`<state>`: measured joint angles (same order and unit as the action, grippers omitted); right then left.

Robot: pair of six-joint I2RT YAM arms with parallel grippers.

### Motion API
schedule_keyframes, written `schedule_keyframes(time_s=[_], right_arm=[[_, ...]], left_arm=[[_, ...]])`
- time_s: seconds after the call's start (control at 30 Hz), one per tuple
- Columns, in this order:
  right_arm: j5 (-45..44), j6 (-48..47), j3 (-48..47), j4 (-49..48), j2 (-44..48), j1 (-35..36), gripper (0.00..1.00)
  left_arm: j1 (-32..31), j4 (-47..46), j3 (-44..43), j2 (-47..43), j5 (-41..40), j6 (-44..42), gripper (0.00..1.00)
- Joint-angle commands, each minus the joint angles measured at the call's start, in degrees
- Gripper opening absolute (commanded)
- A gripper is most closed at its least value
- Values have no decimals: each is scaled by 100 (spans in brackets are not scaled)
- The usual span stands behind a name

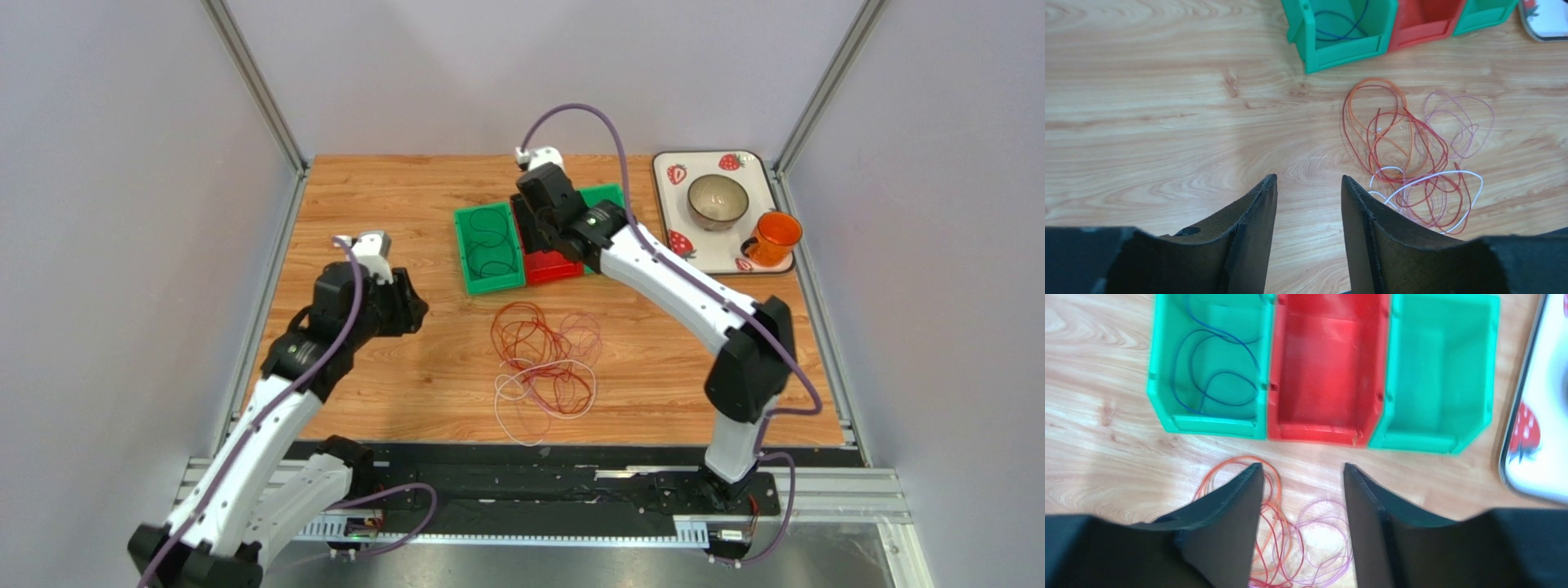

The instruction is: Untangle the cables

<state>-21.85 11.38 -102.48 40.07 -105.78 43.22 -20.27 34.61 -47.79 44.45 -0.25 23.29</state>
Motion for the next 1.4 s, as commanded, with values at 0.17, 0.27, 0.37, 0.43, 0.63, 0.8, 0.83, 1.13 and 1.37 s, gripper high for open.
schedule_keyframes(time_s=[0.17,0.27,0.37,0.43,0.63,0.8,0.83,1.13,1.37], right_arm=[[-487,1797,4357,-1792,2455,11,28],[-479,1956,4947,-2021,2860,11,22],[-400,1912,5316,-2380,3212,-7,21],[-242,1877,5579,-2705,3362,-15,22],[250,1816,5721,-2961,3362,-226,26],[356,1772,5739,-3032,3353,-227,27],[374,1780,5756,-3041,3362,-227,27],[427,1789,5871,-3155,3450,-270,29],[471,1815,5888,-3190,3432,-262,37]], left_arm=[[-495,-2511,-44,2835,34,827,18],[-530,-2817,-291,3769,34,861,9],[-539,-3003,-520,4429,78,940,4],[-539,-3056,-722,4712,95,958,2],[-530,-2961,-1520,5556,34,766,0],[-478,-2512,-2216,6154,-388,563,0],[-417,-2442,-2400,6216,-397,519,0],[-529,-2283,-2229,5665,-326,370,3],[-1039,-2099,-1128,3977,-554,168,43]])
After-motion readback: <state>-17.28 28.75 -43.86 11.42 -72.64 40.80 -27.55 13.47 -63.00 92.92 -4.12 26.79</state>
